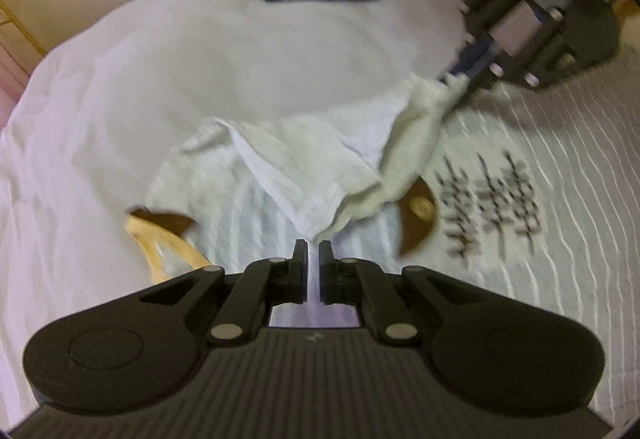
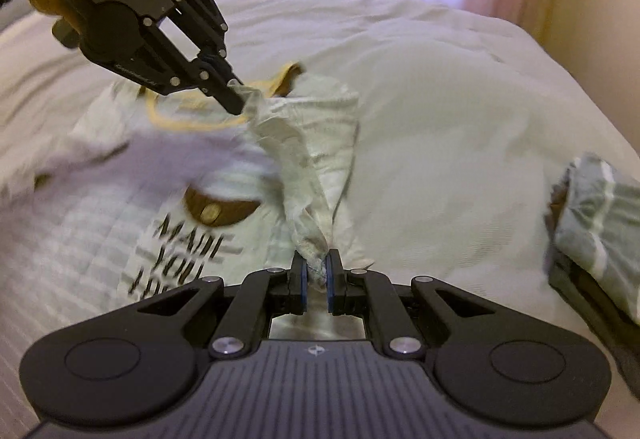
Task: Fold clothes
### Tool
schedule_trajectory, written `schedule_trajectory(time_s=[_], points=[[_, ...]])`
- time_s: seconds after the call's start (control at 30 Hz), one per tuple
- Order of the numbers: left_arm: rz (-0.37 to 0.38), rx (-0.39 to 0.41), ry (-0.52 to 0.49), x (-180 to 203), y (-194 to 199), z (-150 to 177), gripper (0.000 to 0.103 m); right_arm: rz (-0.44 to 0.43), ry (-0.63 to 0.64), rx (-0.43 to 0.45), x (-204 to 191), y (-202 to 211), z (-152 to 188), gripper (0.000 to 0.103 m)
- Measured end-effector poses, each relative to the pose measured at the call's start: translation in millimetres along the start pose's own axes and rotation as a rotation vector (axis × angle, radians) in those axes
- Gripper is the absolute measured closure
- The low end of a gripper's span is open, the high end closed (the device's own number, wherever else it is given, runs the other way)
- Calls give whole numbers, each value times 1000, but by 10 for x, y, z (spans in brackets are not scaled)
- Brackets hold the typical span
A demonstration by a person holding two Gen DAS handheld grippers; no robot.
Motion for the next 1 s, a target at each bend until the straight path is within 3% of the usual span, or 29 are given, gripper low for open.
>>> schedule_trajectory(time_s=[0.13,0.2,0.27,0.33,0.37,0.47,0.57,0.67,0.7,0.83,1.0], points=[[23,-10,27,210,13,105,100,25,86,-32,-105,-43,83,93],[30,14,113,182,32,85,95,25,93,-44,-130,-60,95,90],[35,62,265,15,68,38,92,21,84,-49,-130,-43,90,82],[45,106,416,-194,67,-4,80,18,73,-54,-121,-15,85,78],[55,124,489,-296,35,-34,79,19,66,-57,-103,13,82,75],[100,144,688,-554,-165,-71,78,22,23,-64,-55,96,73,74],[167,99,810,-593,-395,-51,75,29,-11,-58,12,193,38,73],[169,107,840,-536,-451,-38,85,37,-63,-38,143,281,-51,69],[160,120,840,-513,-431,-43,99,35,-86,-35,209,281,-101,67],[112,214,875,-414,-243,-54,101,-7,-188,-14,474,31,-484,61],[43,299,905,-363,-68,-70,101,-120,-317,-27,662,-633,-1161,56]])
Point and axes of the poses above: each gripper's, at about its wrist camera, not at the fingertips, and y roughly against the way its jaws point, x to its right, z to its underside, the point moved 9 cm from there along -y, roughly the way its jaws point, and after that the axes turned 6 degrees about z, right-handed, at the moved point
